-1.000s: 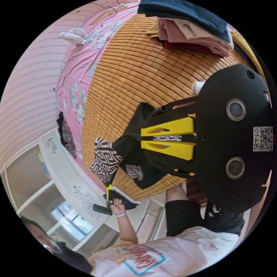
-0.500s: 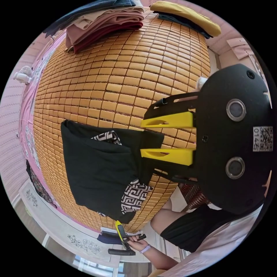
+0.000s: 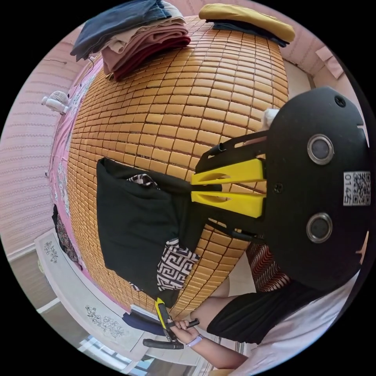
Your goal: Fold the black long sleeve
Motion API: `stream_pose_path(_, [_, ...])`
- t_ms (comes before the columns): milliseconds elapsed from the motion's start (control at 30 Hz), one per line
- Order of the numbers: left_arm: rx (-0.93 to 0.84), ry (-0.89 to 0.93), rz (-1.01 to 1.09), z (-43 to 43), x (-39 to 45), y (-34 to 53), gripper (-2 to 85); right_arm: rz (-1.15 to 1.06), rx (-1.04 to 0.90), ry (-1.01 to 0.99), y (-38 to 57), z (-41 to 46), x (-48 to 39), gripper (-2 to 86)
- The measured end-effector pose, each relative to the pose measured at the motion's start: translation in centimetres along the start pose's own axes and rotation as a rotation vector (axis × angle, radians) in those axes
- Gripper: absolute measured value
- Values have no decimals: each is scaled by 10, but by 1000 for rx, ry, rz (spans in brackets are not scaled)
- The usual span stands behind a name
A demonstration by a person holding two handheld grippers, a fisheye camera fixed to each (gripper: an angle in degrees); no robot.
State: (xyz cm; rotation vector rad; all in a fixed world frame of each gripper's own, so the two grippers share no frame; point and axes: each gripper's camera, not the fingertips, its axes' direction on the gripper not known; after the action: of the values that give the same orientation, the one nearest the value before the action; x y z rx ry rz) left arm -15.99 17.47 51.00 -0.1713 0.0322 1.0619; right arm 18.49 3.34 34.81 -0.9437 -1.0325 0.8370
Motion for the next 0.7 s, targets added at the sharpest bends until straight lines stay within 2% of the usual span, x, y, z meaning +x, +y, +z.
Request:
stream_pose_path(67, [-12,49,-83,-8,-5,21,37,-13,-8,-18,15,-10,-8,22])
stream_pose_path(167, [-47,153,-85,-21,-3,43,36,27,-35,-55,38,-28,-15,33])
stream_pose_path(333, [-14,63,-65,-45,9,80,4,38,145,101,56,-72,-39,11])
stream_pose_path(400, [14,44,-103,-48,7,89,-5,2,150,116,47,-72,-50,6])
stream_pose_path(500, [65,130,-165,-47,-3,101,-9,-101,101,8,18,-58,-73,1])
stream_pose_path(567, [98,194,-96,-40,13,102,-9,-176,77,-65,-7,-48,-92,-1])
stream_pose_path(700, [52,266,92,-11,77,93,-10,-392,-26,-6,-82,-12,-156,-3])
